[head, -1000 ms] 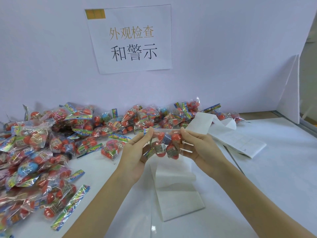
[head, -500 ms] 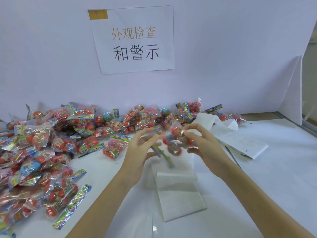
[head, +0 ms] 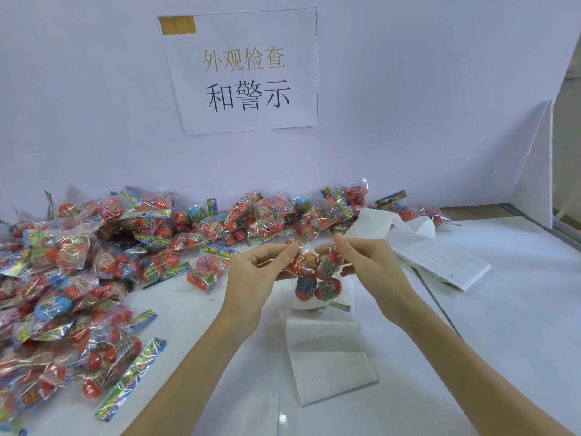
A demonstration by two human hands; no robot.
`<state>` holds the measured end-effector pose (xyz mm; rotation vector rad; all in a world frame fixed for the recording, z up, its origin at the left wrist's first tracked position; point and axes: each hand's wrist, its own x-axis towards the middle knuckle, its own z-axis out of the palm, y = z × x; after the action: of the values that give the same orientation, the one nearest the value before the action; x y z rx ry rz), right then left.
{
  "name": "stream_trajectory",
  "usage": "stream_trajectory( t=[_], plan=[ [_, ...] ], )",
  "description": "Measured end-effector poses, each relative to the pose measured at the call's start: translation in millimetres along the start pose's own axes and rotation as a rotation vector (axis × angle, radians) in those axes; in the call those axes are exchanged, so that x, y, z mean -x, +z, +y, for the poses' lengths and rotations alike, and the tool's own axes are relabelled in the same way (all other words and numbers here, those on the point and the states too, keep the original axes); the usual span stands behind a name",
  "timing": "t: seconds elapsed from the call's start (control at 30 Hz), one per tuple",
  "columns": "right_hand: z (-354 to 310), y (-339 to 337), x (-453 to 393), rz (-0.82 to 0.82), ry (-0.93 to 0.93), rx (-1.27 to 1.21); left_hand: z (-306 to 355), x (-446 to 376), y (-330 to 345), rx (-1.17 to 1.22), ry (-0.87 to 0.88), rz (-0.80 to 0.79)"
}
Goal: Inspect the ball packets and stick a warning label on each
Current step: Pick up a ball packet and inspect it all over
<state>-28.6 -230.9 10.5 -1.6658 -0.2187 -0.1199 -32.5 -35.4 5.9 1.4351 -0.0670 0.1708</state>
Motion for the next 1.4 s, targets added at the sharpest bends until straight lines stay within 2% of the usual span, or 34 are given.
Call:
stream_trajectory(
  t=[0.1,0.17,0.23,0.3,0.4,0.53,0.6,0.8,0.93,1.03,1.13,1.3,1.4],
  plan=[
    [0,2,-1,-0.021,0.063,-0.077,-1,0,1,0.014,0.014,0.020],
    [-3,1,-1,-0.115,0.122,-0.119,-2,-1,-2,0.076,0.007,0.064],
    [-2,-1,-1,-0.182,0.165,-0.112,-3,-4,-7,0.155,-0.038,0.082],
    [-2,-1,-1,-0.150,0.178,-0.113,-2,-8,-10,0.205,-0.114,0.056],
    [-2,-5,-2,-0.124,0.160,-0.082,0,-8,-8,0.132,-0.181,-0.024],
    [0,-13,-3,-0.244,0.146,0.006,-3,-4,-6,-0.063,-0.090,-0.047],
    [0,-11,-2,-0.235,0.146,-0.013,-4,-4,-6,-0.138,-0.033,-0.015],
    [3,-8,-3,-0.100,0.087,-0.020,-1,-1,-5,-0.148,0.023,-0.024],
    [4,-10,-8,0.013,0.143,-0.117,4,-5,-8,-0.041,-0.093,0.004],
    [5,-7,-9,0.009,0.157,-0.121,5,-5,-10,0.050,-0.113,-0.011],
    [3,-4,-7,-0.011,0.163,-0.101,4,-5,-10,0.038,-0.084,0.018],
    [3,-5,-4,-0.177,0.190,-0.080,-4,-6,-11,0.122,-0.132,0.102],
    [8,-2,-3,-0.125,0.116,-0.012,-4,-7,-11,0.218,-0.177,0.063]
  ],
)
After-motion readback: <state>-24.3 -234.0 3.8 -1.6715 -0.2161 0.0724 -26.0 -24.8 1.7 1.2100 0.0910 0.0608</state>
